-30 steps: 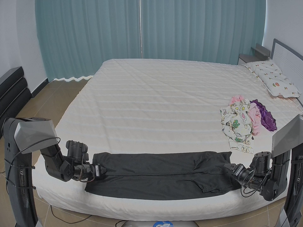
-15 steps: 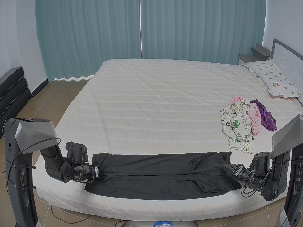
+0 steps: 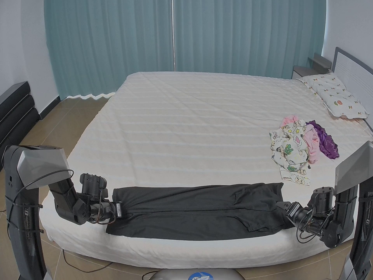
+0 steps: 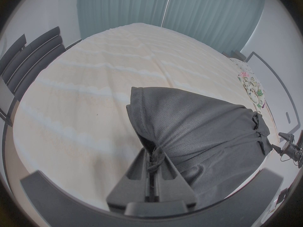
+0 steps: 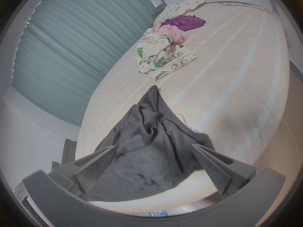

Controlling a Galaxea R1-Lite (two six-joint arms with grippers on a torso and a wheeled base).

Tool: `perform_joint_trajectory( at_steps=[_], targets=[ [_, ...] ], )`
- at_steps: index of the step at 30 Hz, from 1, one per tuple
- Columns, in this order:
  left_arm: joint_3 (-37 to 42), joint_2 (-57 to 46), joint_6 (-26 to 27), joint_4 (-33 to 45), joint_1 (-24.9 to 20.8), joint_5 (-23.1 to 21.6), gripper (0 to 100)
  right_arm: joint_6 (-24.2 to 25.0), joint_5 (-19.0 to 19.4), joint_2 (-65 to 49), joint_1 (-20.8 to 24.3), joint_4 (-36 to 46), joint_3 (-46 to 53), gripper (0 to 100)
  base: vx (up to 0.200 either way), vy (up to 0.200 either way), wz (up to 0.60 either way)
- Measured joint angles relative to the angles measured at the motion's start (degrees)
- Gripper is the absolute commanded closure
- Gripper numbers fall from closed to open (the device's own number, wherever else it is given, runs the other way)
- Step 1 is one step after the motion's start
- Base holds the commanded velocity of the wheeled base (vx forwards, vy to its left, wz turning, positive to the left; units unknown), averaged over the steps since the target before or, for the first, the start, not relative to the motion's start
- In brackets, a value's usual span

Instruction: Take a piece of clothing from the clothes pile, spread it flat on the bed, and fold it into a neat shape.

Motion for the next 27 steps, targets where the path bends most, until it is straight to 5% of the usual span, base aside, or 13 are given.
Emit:
perform_joint_trajectory(
  at_steps=[19,27],
  targets=[
    [-3.5,-0.5,-5.4,-1.0,-1.2,6.5,100,0.1,0.0,-1.0,0.0,0.0,-0.1,0,0.0,0.0,0.0],
    [-3.2,-2.8,-6.2,0.3,-2.9,6.8,100,0.1,0.0,-1.1,-0.1,0.0,0.0,0,0.0,-0.2,0.0]
  ],
)
